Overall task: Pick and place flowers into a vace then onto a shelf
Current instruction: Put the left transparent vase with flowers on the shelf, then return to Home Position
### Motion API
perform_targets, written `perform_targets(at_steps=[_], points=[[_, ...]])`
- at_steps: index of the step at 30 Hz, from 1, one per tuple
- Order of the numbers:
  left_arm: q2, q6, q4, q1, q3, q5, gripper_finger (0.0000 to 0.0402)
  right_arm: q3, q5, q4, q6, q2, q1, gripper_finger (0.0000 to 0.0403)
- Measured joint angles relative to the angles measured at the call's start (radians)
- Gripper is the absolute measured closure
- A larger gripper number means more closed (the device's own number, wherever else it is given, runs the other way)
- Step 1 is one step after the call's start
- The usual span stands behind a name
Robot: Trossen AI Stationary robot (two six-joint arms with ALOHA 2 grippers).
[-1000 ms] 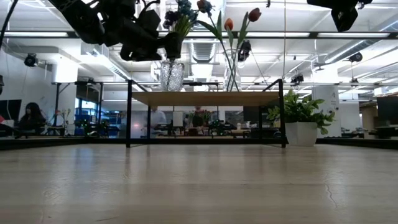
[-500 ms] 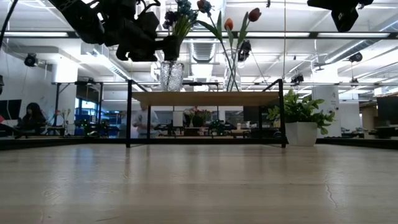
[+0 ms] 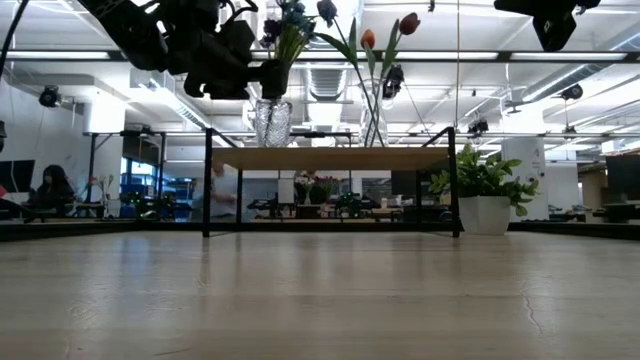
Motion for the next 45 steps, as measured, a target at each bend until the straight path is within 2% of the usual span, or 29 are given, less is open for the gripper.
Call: perform_targets(at_steps=[15,24,35,45], points=[[-0.015,0.000,0.000,-0.030,0.000,0.006,0.0079,0.000,0.000,0.000,0.000,0.000,0.000,0.0346],[-0.076,0.002,-0.049,-0.074,0.000,0.007,0.0079,0.000,-0.005,0.000,0.000,0.000,0.000,0.0346],[-0.302,0.002,-0.247,-0.227,0.002,0.008,0.0079,0.000,-0.007,-0.007,-0.002,0.000,0.000,0.0346],[-0.491,-0.009,-0.274,-0.305,0.001,0.006,0.0079,0.000,-0.006,-0.010,-0.007,-0.002,0.000,0.0346]])
